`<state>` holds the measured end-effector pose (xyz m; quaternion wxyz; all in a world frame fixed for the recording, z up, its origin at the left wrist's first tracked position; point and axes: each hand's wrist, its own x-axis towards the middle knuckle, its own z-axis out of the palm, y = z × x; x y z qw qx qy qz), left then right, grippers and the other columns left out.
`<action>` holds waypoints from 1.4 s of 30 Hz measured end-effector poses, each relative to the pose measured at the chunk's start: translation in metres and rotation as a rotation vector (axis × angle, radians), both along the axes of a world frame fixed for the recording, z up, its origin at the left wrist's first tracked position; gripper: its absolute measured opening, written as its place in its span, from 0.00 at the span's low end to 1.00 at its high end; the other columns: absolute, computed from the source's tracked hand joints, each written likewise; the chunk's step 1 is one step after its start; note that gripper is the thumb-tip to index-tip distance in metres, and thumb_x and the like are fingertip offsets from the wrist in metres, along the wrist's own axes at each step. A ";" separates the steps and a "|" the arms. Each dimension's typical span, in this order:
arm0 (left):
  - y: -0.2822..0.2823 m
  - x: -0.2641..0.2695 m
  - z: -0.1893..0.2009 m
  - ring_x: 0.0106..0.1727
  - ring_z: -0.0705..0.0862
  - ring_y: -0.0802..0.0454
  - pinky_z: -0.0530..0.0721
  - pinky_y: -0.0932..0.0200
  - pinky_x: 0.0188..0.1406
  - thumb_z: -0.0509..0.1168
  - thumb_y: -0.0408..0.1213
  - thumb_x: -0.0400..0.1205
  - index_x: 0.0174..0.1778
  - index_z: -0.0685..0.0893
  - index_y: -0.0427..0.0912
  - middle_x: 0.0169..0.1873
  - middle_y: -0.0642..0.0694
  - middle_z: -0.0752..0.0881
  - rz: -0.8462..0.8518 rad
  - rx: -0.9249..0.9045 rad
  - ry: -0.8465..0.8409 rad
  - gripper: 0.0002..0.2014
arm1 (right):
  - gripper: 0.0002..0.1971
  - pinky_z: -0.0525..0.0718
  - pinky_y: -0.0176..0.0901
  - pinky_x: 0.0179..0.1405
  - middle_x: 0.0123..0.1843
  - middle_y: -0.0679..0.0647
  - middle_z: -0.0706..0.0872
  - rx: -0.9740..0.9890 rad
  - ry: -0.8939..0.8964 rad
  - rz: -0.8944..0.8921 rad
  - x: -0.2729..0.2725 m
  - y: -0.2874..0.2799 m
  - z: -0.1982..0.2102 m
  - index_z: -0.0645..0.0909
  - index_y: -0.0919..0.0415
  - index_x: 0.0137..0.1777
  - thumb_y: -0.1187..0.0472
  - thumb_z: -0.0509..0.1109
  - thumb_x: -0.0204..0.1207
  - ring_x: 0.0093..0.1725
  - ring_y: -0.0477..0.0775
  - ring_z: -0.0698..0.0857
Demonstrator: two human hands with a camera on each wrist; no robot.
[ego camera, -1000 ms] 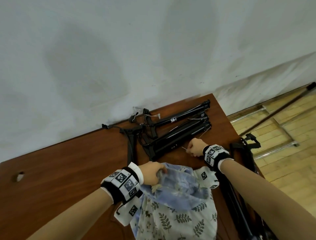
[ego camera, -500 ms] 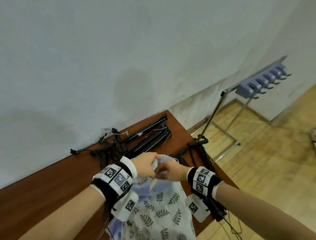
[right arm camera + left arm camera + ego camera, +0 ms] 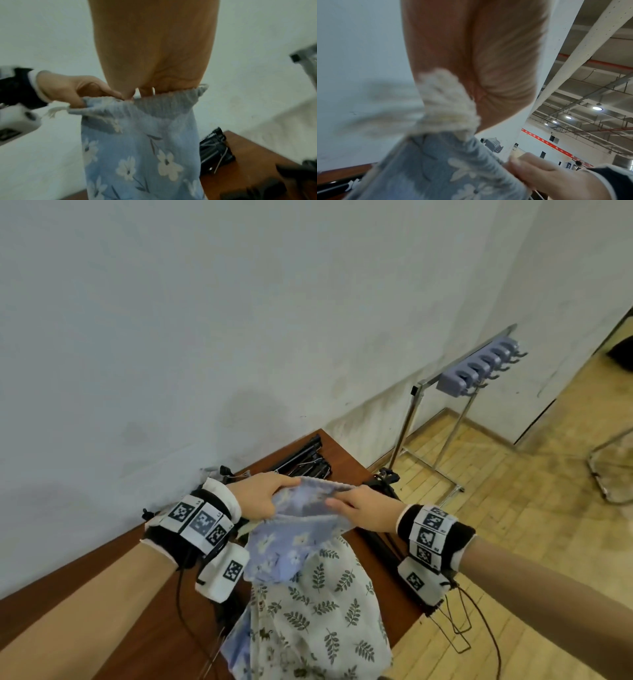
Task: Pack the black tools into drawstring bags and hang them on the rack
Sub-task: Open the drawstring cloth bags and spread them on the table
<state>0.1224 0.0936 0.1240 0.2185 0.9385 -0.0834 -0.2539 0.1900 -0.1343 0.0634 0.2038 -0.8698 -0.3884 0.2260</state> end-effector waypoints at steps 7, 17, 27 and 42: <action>0.031 0.002 0.027 0.58 0.80 0.51 0.76 0.62 0.55 0.51 0.14 0.76 0.63 0.84 0.54 0.72 0.51 0.76 0.003 -0.221 -0.026 0.34 | 0.33 0.62 0.58 0.74 0.58 0.46 0.87 -0.281 -0.672 0.143 0.016 -0.005 0.057 0.80 0.49 0.65 0.27 0.50 0.76 0.64 0.49 0.79; 0.053 -0.013 0.050 0.31 0.82 0.64 0.79 0.74 0.33 0.66 0.23 0.77 0.36 0.81 0.44 0.35 0.47 0.82 0.400 -0.366 -0.081 0.10 | 0.09 0.74 0.42 0.41 0.42 0.52 0.81 0.284 -0.279 -0.221 0.052 -0.007 0.100 0.82 0.68 0.39 0.62 0.73 0.74 0.42 0.48 0.79; 0.045 -0.089 -0.021 0.29 0.82 0.54 0.78 0.64 0.32 0.79 0.47 0.69 0.31 0.88 0.40 0.31 0.46 0.88 0.214 -0.669 0.541 0.13 | 0.18 0.81 0.36 0.31 0.29 0.48 0.83 -0.020 0.617 0.037 -0.014 -0.033 0.099 0.82 0.54 0.26 0.61 0.72 0.79 0.29 0.44 0.83; 0.034 -0.066 -0.205 0.76 0.71 0.42 0.71 0.55 0.70 0.65 0.41 0.82 0.82 0.56 0.40 0.78 0.38 0.67 0.773 -0.121 0.222 0.35 | 0.28 0.81 0.46 0.49 0.74 0.62 0.68 -0.292 0.221 -0.447 0.079 -0.042 -0.134 0.68 0.57 0.76 0.57 0.70 0.77 0.61 0.62 0.81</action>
